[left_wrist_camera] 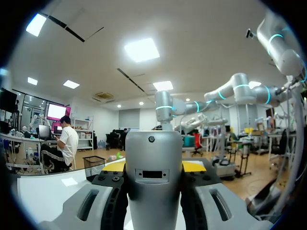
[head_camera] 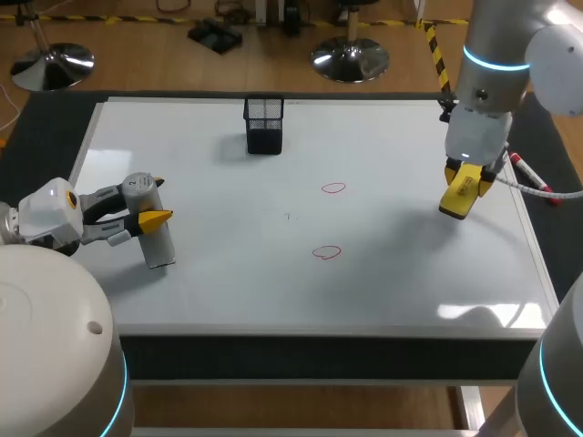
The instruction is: Pick up the inspection probe, press it on each red-marked spot on the whiteboard one by one, put down the probe, pick up the eraser, and wipe off all the red marks.
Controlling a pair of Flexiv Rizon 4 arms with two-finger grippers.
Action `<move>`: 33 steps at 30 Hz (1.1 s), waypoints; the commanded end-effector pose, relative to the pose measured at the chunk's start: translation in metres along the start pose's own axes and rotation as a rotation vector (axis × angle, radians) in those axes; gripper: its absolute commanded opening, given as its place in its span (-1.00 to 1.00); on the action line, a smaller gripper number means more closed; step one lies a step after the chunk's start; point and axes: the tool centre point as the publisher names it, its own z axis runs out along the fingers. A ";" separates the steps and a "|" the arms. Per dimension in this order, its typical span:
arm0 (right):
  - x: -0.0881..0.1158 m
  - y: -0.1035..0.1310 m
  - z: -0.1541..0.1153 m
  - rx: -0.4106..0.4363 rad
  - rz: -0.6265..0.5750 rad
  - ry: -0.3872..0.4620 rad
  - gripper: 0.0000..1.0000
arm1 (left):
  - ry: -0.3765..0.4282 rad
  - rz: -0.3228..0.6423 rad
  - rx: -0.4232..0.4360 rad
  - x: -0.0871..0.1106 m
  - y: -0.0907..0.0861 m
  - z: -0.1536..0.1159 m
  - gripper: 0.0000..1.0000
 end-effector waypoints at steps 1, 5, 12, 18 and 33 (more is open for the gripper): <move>0.001 0.000 -0.001 0.003 -0.002 0.001 -1.00 | 0.000 0.001 0.000 0.000 -0.001 0.000 -1.00; 0.001 0.000 -0.001 0.003 -0.002 0.001 -1.00 | 0.000 0.001 0.000 0.000 -0.001 0.000 -1.00; 0.001 0.000 -0.001 0.003 -0.002 0.001 -1.00 | 0.000 0.001 0.000 0.000 -0.001 0.000 -1.00; 0.001 0.000 -0.001 0.003 -0.002 0.001 -1.00 | 0.052 0.009 0.004 -0.005 -0.003 0.016 -1.00; 0.001 0.000 -0.001 0.003 -0.002 0.001 -1.00 | 0.234 0.011 -0.002 -0.039 -0.012 0.089 -1.00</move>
